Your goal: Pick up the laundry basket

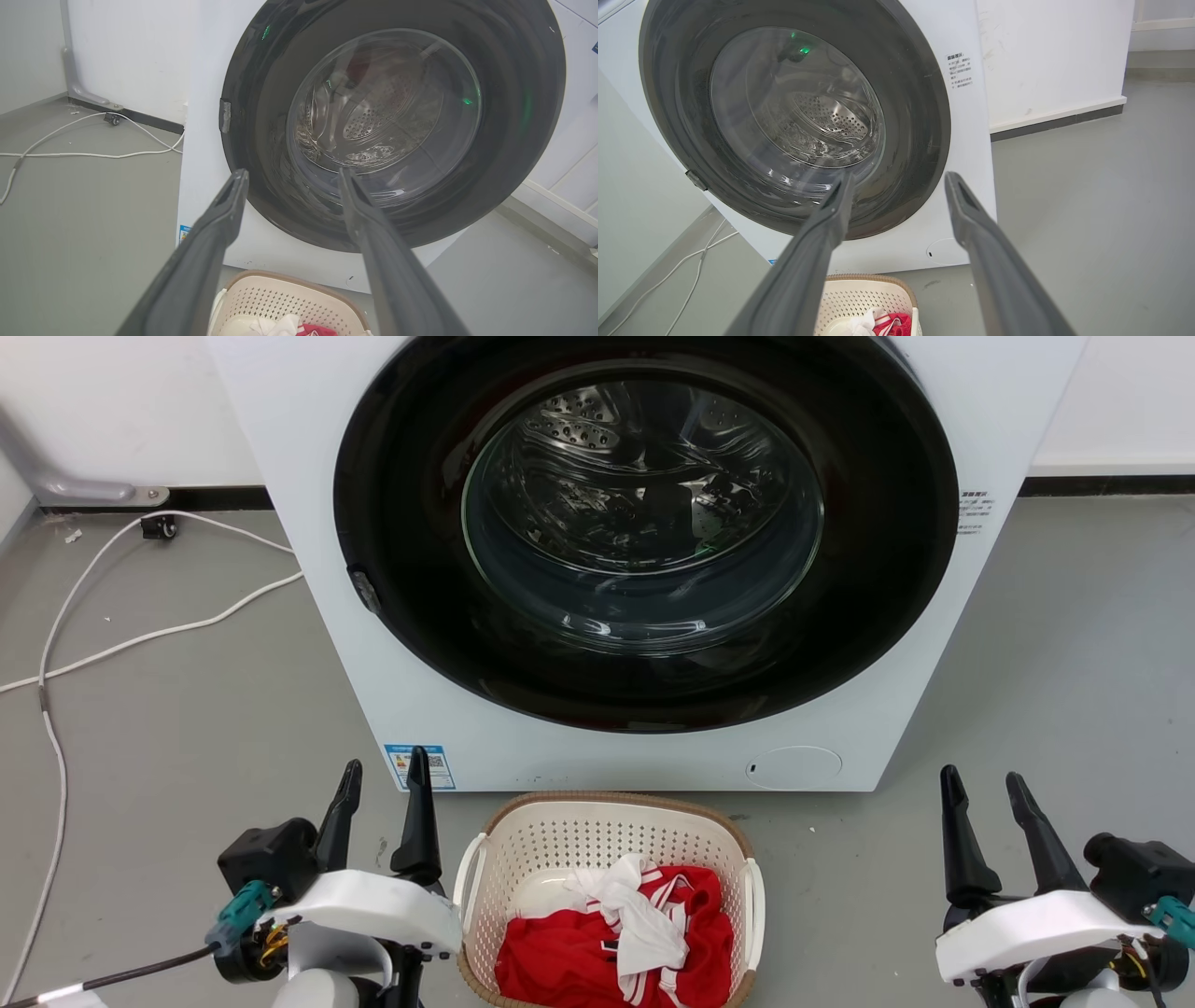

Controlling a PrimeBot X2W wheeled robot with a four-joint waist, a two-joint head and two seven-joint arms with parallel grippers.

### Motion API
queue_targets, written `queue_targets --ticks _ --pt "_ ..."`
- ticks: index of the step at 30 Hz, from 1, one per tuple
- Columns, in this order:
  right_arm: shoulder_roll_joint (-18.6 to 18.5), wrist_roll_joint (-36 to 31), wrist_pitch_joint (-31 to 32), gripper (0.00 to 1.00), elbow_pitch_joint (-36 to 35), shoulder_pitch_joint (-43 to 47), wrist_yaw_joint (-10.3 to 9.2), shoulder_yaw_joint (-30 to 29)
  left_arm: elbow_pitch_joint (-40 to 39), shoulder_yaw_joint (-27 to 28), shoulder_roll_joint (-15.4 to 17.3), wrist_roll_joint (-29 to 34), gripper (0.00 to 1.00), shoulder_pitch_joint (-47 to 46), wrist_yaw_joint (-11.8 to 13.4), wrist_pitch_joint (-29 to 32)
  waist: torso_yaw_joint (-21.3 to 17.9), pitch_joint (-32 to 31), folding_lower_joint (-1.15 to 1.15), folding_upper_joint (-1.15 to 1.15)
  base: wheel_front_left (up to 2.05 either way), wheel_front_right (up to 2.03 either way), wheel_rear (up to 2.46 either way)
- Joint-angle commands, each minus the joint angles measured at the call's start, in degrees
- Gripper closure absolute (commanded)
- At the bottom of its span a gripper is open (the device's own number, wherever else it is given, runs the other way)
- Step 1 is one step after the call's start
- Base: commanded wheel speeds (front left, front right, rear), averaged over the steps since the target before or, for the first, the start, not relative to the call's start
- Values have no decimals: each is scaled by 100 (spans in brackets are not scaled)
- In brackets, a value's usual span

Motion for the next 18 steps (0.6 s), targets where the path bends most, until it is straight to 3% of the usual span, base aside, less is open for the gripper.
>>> queue_targets --ticks 1,18 --pt "6 -141 -55 0 -20 4 0 14 -30 -21 9 148 0 -113 27 -53 0 1 0 0 0 0 0" --pt "12 -1090 -155 0 -28 68 -1 61 171 -135 5 1117 0 -156 107 -280 20 11 0 0 0 0 0"
